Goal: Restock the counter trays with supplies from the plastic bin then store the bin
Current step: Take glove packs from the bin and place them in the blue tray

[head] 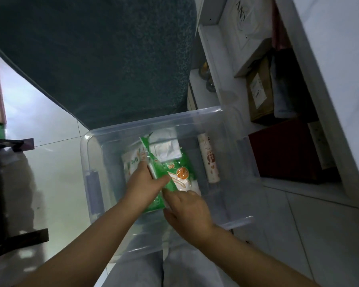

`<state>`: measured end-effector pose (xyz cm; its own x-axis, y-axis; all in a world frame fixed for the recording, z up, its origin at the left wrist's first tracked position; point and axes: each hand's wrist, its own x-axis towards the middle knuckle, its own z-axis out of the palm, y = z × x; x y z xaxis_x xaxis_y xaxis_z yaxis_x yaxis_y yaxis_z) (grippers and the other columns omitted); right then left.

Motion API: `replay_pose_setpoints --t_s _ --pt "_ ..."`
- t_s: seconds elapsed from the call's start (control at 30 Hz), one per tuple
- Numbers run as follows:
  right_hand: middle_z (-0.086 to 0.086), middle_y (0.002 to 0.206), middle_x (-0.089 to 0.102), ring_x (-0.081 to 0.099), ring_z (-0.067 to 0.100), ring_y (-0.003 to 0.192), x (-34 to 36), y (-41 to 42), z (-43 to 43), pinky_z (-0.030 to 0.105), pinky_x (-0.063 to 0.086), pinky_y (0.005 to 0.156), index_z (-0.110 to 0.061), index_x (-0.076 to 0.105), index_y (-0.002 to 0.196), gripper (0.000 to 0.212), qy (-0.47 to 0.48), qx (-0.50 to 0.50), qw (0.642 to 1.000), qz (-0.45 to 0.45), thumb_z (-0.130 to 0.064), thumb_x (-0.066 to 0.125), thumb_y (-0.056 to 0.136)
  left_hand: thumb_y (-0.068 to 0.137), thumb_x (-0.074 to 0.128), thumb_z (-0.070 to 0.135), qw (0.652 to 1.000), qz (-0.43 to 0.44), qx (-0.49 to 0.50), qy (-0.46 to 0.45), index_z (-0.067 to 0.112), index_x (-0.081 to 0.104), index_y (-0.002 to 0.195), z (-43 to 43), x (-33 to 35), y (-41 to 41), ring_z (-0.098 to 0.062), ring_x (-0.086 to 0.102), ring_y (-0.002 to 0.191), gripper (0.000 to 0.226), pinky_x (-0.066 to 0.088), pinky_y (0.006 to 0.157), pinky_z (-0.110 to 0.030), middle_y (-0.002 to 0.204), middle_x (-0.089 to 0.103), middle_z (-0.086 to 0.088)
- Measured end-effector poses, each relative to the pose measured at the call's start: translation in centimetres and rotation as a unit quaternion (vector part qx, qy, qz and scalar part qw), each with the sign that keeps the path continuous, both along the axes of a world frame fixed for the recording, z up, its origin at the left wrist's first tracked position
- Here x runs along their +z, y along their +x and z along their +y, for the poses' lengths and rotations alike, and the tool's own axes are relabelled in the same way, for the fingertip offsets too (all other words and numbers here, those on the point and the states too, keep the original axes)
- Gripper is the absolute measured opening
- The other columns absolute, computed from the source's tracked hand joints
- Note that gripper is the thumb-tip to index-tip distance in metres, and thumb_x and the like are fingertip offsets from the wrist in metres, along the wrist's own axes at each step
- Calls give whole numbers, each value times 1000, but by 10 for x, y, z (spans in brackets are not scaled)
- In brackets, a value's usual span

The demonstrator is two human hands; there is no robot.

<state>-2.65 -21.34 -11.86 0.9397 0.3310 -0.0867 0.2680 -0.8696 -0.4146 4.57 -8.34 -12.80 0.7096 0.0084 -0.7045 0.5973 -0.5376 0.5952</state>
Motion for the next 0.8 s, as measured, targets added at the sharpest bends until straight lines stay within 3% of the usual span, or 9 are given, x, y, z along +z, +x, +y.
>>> replay_pose_setpoints --t_s 0.13,0.2,0.27,0.33,0.4,0.53,0.63,0.73,0.8 --pt "1 75 68 62 19 68 -9 1 2 22 46 60 -18 68 101 37 66 64 994 51 -44 54 79 72 64 1 994 -70 5 88 9 53 105 23 3 -3 -30 63 84 36 49 71 -35 96 67 -14" --pt "5 82 69 62 23 75 -27 6 -5 27 47 66 -17 67 101 30 105 -59 985 123 -37 53 84 72 61 -2 990 -97 8 98 10 53 106 37 4 0 -27 61 81 37 49 69 -34 95 66 -12" --pt "11 101 68 62 26 90 -58 16 -18 30 47 77 -12 64 110 27 80 -205 948 228 -26 57 88 74 60 -3 989 -111 22 90 13 53 109 51 3 6 -26 62 85 39 53 75 -40 98 67 -10" --pt "20 118 61 58 31 105 -91 25 -32 32 46 86 -3 57 117 32 34 -270 901 336 -17 56 88 76 61 -3 989 -125 47 62 18 55 107 61 2 12 -25 63 89 38 53 81 -40 99 67 -6" --pt "24 124 57 55 34 112 -116 33 -39 32 44 89 3 52 120 35 30 -307 865 395 -12 55 89 78 63 -2 986 -148 54 53 22 58 98 70 -1 17 -22 63 88 32 50 76 -32 94 66 -2" --pt "23 120 61 58 33 108 -150 37 -30 26 43 79 4 52 118 35 92 -382 806 442 -4 59 84 81 61 1 982 -173 60 51 29 57 89 81 -9 25 -9 61 77 29 44 64 -22 83 65 12" --pt "20 117 63 60 31 105 -165 35 -20 29 46 82 1 55 117 39 133 -426 777 444 -6 65 80 83 58 5 982 -175 50 53 33 57 90 85 -13 24 0 60 79 29 46 65 -21 83 63 21" --pt "20 112 64 61 32 101 -167 31 -18 35 49 84 3 59 113 38 150 -449 757 451 -14 69 81 85 56 4 982 -176 45 49 33 57 93 87 -13 24 -6 62 81 30 48 68 -25 84 63 20" --pt "14 94 66 61 25 84 -157 29 -20 27 46 69 -1 65 97 22 174 -464 750 438 -15 70 80 86 55 3 983 -172 55 41 33 57 93 88 -9 24 -12 62 81 30 48 70 -29 85 64 16"
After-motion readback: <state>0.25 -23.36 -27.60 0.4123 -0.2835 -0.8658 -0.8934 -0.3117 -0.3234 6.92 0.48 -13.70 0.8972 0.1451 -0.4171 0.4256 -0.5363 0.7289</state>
